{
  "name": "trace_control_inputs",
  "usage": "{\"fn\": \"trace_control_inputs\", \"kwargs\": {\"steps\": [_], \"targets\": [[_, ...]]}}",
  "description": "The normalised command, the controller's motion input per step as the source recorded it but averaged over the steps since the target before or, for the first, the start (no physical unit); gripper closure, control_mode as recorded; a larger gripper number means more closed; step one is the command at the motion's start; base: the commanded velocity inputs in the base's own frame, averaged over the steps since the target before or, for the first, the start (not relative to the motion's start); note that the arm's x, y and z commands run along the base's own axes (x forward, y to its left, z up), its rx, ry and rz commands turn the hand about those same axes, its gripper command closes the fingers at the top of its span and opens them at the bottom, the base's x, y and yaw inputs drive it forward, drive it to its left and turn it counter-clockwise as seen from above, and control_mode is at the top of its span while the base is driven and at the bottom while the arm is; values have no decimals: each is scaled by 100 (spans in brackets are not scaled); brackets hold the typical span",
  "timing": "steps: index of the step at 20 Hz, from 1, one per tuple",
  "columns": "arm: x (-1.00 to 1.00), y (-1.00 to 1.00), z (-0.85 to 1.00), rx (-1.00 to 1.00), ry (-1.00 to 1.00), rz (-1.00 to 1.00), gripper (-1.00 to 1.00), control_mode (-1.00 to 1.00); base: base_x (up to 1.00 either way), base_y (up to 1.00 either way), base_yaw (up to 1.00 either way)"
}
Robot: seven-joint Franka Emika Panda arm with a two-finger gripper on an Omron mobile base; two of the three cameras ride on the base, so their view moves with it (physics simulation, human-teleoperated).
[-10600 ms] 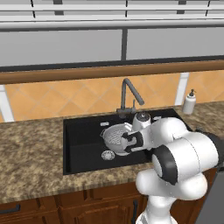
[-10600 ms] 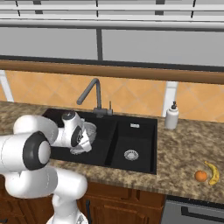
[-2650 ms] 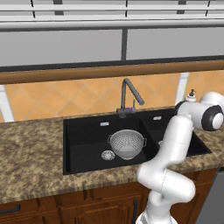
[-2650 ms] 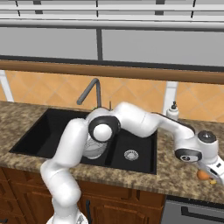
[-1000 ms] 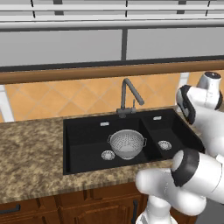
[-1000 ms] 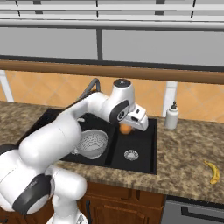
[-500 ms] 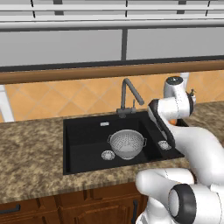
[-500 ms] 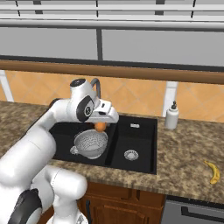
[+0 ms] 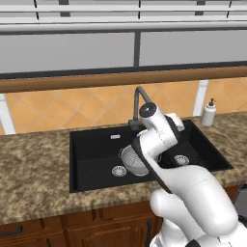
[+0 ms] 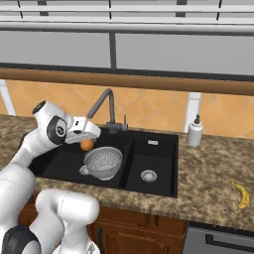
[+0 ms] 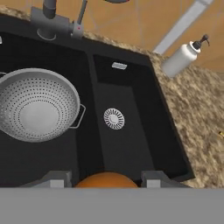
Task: Put the colander in the sink, put the banana, tangerine in the colander, and turn on the sink faucet and pour water over the colander.
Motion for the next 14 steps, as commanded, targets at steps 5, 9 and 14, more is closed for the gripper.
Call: {"fn": "trace_control_inputs", "kwargs": {"steps": [5, 9, 14], "targets": [[2, 100, -35, -4, -9, -10, 100, -100, 0, 0, 0], [46, 100, -24, 8, 0, -23, 100, -100, 0, 0, 0], [87, 31, -12, 0, 0, -29, 100, -100, 0, 0, 0]]}}
